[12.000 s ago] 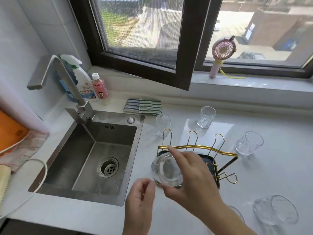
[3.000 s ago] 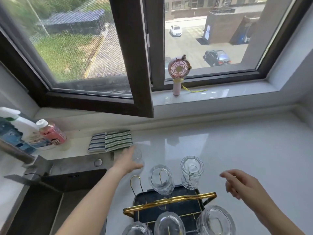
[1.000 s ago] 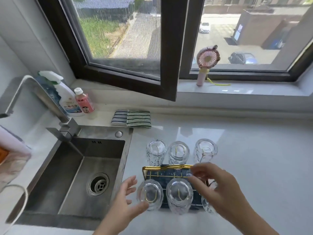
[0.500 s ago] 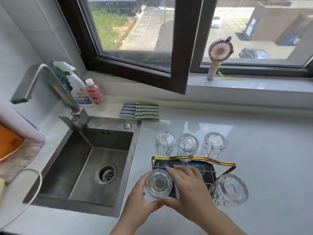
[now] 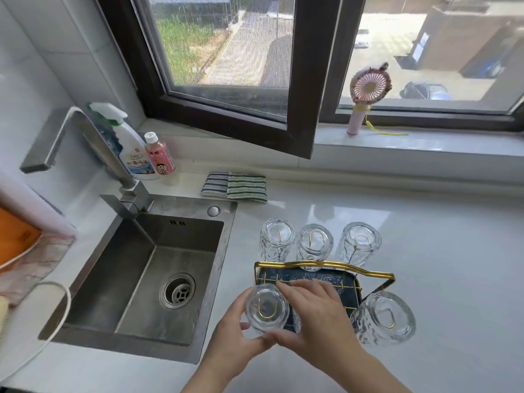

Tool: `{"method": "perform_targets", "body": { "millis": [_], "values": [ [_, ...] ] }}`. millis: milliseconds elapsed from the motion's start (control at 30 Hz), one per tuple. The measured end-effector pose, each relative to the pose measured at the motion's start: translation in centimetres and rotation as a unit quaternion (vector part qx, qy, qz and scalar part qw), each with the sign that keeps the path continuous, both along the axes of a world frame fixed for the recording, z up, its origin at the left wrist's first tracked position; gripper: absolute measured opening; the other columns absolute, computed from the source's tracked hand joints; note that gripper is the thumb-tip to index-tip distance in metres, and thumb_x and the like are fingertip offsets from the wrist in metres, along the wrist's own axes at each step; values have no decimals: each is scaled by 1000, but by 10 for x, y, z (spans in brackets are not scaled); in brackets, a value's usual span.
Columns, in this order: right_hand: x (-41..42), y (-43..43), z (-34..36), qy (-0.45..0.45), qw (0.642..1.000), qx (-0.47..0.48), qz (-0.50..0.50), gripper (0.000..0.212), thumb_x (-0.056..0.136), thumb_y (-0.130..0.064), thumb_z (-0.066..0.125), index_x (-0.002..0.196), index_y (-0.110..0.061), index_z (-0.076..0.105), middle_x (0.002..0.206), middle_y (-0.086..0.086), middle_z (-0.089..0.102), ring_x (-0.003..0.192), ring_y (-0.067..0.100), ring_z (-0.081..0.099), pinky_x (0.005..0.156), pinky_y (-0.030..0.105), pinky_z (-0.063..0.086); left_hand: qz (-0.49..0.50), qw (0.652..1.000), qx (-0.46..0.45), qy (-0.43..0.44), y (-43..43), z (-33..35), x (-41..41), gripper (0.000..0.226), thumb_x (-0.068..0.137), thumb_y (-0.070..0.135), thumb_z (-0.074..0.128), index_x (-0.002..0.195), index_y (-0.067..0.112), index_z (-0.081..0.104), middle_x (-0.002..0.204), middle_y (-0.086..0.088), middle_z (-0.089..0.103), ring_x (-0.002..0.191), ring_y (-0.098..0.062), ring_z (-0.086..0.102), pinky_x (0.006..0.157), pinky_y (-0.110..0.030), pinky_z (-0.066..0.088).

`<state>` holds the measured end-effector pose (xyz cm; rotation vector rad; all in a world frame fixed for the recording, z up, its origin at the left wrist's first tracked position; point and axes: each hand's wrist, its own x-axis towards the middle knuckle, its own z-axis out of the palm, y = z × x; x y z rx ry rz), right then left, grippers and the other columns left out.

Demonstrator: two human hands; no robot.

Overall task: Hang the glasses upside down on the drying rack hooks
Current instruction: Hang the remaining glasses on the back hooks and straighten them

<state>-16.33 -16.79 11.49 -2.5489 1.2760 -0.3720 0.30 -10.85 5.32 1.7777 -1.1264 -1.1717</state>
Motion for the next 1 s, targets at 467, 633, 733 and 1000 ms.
{"method": "perform_targets", "body": {
  "millis": [467,633,733,1000],
  "values": [
    [-57,-8,25,-26,991,96,-92,104,49,-81,62,135,-26,44,127,-10,58,117,14,52,90,25,33,77,980,-163,-85,21,59,-7,74,59,59,68,125,49,39,135,28,40,114,-1,47,93,-26,43],
    [-49,-11,12,132,985,94,-63,116,51,-89,46,144,-25,22,140,-12,46,134,10,31,114,38,2,-34,978,-190,-79,29,78,-50,37,74,42,56,110,51,56,118,28,56,100,2,58,81,-9,44],
    [-45,-14,6,138,983,99,-64,112,54,-88,44,144,-26,19,136,-10,51,132,12,35,114,39,0,-103,994,-3,-21,31,63,-65,65,78,51,56,137,44,28,138,26,37,109,12,44,93,-14,41],
    [-51,-13,1,101,989,68,-84,97,50,-84,45,131,-30,41,116,-11,63,119,7,47,112,35,7,-105,992,67,19,19,58,-76,92,69,61,46,146,30,5,156,10,11,138,-5,21,112,-38,27]
  ]
}}
